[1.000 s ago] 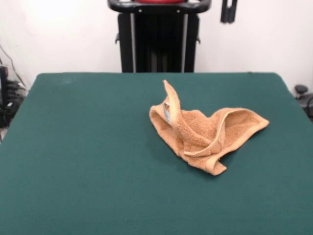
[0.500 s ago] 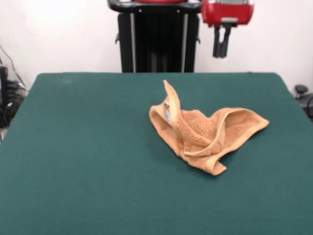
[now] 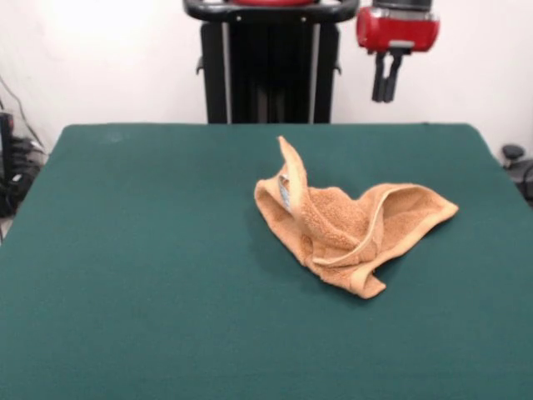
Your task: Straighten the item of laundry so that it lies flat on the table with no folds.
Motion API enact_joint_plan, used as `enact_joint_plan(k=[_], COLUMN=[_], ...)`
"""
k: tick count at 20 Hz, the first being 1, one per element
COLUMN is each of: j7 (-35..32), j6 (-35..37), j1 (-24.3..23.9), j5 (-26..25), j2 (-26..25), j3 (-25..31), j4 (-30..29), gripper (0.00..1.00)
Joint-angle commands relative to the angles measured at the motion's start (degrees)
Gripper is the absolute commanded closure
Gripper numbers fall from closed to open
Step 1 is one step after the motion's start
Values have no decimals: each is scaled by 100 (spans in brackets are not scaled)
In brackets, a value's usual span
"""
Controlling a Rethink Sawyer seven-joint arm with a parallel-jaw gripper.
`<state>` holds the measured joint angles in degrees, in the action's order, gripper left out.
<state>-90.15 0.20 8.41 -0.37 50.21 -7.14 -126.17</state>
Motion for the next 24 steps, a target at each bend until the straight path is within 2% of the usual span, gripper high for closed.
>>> enact_joint_plan(k=[1,3,5,6,9,10,12,14,20,24], j7=[-1469,-1511,-1692,-1677,-1850,-2009,-2197,-2329,-2391,-2310], j6=[-602,-848,-968,-1050,-2111,-2779,-3307,-3764,-4159,-4272], j1=[556,688,565,777,1149,1186,997,1060,1143,1133], j5=[-88,-118,-80,-16,92,73,-48,19,345,483], j2=[272,283,375,362,-369,-844,-1358,-1808,-2330,-2685], j3=[-313,-411,-181,-361,-619,-651,-468,-430,-255,-235], j4=[-1022,-1182,-1459,-1460,-1473,-1456,-1395,-1333,-1265,-941], gripper=[100,100,100,100,100,100,100,100,100,100])
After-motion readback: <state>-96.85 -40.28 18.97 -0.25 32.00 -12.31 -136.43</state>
